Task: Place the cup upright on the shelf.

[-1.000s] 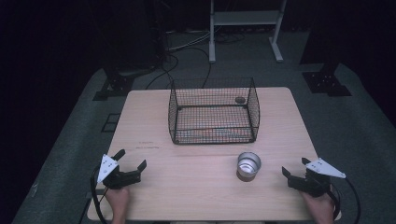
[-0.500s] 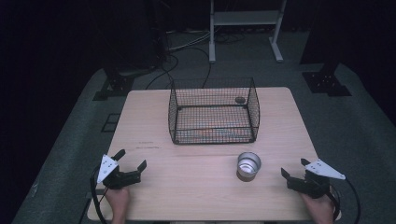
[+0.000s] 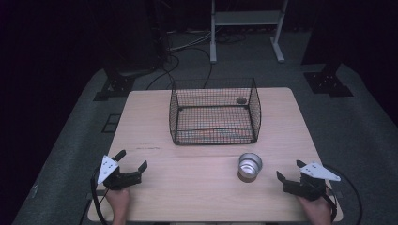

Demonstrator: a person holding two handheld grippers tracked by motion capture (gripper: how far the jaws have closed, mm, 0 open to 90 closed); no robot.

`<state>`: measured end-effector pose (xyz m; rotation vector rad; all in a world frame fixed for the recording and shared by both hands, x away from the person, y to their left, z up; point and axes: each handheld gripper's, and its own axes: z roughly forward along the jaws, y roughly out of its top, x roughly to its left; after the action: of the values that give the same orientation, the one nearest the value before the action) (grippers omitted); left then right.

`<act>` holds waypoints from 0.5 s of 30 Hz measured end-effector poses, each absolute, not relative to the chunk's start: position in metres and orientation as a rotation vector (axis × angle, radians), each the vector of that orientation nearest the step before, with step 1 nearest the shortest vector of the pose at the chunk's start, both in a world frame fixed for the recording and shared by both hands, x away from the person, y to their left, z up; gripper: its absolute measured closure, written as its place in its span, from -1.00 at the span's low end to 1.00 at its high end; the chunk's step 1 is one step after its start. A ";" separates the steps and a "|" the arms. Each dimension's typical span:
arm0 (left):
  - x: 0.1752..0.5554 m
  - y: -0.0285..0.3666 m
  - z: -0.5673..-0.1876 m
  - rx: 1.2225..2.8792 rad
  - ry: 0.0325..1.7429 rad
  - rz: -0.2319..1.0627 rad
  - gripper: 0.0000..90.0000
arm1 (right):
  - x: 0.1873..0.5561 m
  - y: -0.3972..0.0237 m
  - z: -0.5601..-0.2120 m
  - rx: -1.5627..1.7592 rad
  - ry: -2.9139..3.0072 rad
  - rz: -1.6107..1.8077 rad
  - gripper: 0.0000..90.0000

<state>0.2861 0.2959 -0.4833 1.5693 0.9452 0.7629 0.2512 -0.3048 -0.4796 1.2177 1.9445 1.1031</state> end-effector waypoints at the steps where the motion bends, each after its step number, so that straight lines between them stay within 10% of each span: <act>1: 0.286 0.296 -0.483 1.570 0.947 0.763 -1.00 | 0.251 -0.304 -0.479 1.218 1.949 1.106 -0.72; 15: 0.286 0.296 -0.483 1.569 0.947 0.766 -1.00 | 0.244 -0.293 -0.474 1.183 2.023 1.175 -0.79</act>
<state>0.2858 0.2960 -0.4832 1.5690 0.9467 0.7661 0.2441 -0.2929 -0.4744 1.1826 2.0234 1.1747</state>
